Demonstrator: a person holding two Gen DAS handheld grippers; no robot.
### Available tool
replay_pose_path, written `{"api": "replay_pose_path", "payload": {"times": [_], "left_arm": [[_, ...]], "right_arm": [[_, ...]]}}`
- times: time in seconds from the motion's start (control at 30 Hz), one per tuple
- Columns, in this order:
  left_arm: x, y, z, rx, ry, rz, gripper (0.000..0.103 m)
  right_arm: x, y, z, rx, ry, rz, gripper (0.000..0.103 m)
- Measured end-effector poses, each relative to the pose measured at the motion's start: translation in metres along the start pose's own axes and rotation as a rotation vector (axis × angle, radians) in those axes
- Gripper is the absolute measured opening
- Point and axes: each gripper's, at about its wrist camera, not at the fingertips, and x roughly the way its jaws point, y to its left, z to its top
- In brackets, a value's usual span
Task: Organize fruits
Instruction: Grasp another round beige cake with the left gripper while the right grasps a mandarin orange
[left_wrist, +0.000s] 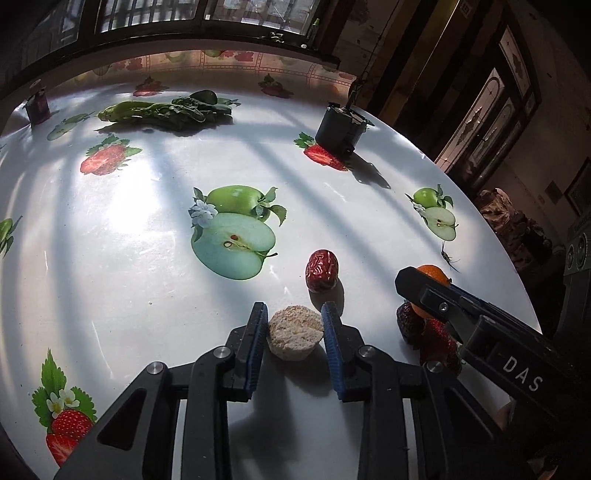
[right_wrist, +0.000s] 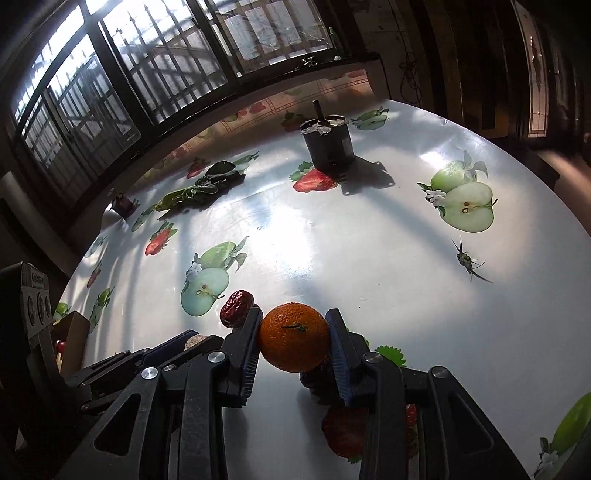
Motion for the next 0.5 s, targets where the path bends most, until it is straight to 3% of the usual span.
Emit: {"api": "replay_pose_path", "payload": {"times": [0.33,0.5], "left_arm": [[-0.037,0.017,-0.003,-0.084,-0.095,-0.028,0.029],[-0.044,0.016,-0.006,-0.080,-0.125,0.013,0.029]], "right_arm": [[-0.005,-0.006,-0.002,0.008,-0.023,0.004,0.037],[-0.015,-0.006,0.000,-0.022,-0.070,-0.024,0.037]]}}
